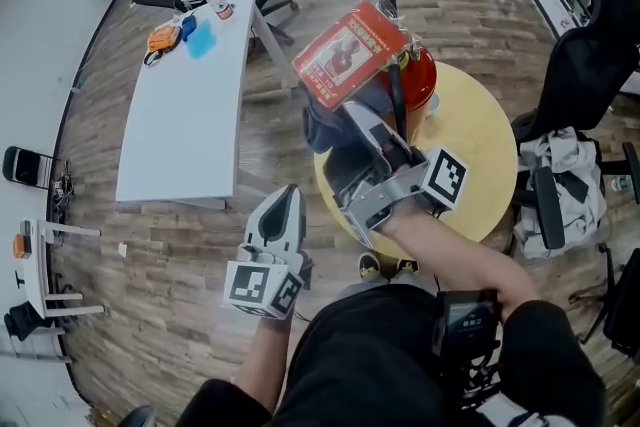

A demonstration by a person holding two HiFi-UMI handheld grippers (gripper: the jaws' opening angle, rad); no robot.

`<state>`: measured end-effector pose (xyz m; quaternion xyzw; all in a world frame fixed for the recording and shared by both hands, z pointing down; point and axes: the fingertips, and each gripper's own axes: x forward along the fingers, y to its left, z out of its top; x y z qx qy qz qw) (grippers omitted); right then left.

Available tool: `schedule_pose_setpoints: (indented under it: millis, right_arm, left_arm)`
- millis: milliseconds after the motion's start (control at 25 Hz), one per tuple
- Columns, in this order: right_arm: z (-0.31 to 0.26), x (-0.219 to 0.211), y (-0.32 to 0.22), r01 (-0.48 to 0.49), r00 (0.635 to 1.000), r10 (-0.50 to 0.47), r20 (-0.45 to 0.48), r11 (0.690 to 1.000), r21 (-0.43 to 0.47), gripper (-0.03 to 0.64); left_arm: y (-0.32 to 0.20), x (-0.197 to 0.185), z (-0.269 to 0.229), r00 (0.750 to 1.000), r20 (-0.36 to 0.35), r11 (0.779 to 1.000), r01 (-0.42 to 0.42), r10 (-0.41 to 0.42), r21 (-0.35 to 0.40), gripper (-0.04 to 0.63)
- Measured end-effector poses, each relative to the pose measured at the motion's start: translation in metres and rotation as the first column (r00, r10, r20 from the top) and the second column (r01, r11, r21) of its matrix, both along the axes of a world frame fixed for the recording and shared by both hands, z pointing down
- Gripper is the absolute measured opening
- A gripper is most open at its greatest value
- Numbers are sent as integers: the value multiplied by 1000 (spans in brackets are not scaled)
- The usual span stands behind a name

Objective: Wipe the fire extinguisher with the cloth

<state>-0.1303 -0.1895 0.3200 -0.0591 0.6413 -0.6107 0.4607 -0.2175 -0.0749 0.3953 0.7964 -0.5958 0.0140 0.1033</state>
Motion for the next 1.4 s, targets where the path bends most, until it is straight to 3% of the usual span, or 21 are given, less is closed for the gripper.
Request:
schedule_pose_setpoints:
  millis: [80,200,280,360,440,600,760,920,1120,1200,1320,1400]
  right_arm:
    - [-1,-1,-1,-11,1000,11,-24,1000,6,86]
    - [15,-5,-2,-33,990,37,-134,999,32,86]
    - [42,-7,-4,-50,977,49,-206,999,-1,86]
    - [86,-11,-9,-70,950,48,-309,996,-61,86]
    - [145,-13,-12,-87,894,18,-448,987,-132,86]
    - [257,-10,-8,-84,740,-78,-668,975,-206,86]
    - [335,-2,4,-57,593,-199,-780,956,-287,86]
    - [370,25,22,-1,443,-277,-853,951,-309,86]
    - [380,83,23,70,215,-282,-935,959,-274,86]
    - [382,96,19,173,103,-273,-956,952,-254,86]
    - [382,101,12,376,-90,-206,-974,899,-225,86]
    - [382,108,10,464,-172,-152,-973,859,-216,86]
  left_arm:
    - [-1,0,-4,1000,5,1000,-6,6,11,25]
    - [2,3,-3,1000,8,1000,-9,9,13,25]
    - [4,3,-2,1000,9,1000,-11,11,5,25]
    - [7,-2,1,1000,13,1000,-11,11,-7,25]
    - [10,-7,6,1000,17,1000,-10,10,-25,25]
    - [16,-17,16,1000,22,998,-7,8,-66,25]
    - [18,-23,28,1000,20,995,-13,15,-100,25]
    - [16,-22,38,1000,-2,993,-27,27,-115,25]
    - [5,-10,45,998,-13,991,-62,61,-121,25]
    - [2,1,47,997,-8,989,-77,77,-125,25]
    - [-3,16,43,997,-5,989,-82,82,-121,25]
    - [-3,24,41,997,-3,990,-76,76,-122,25]
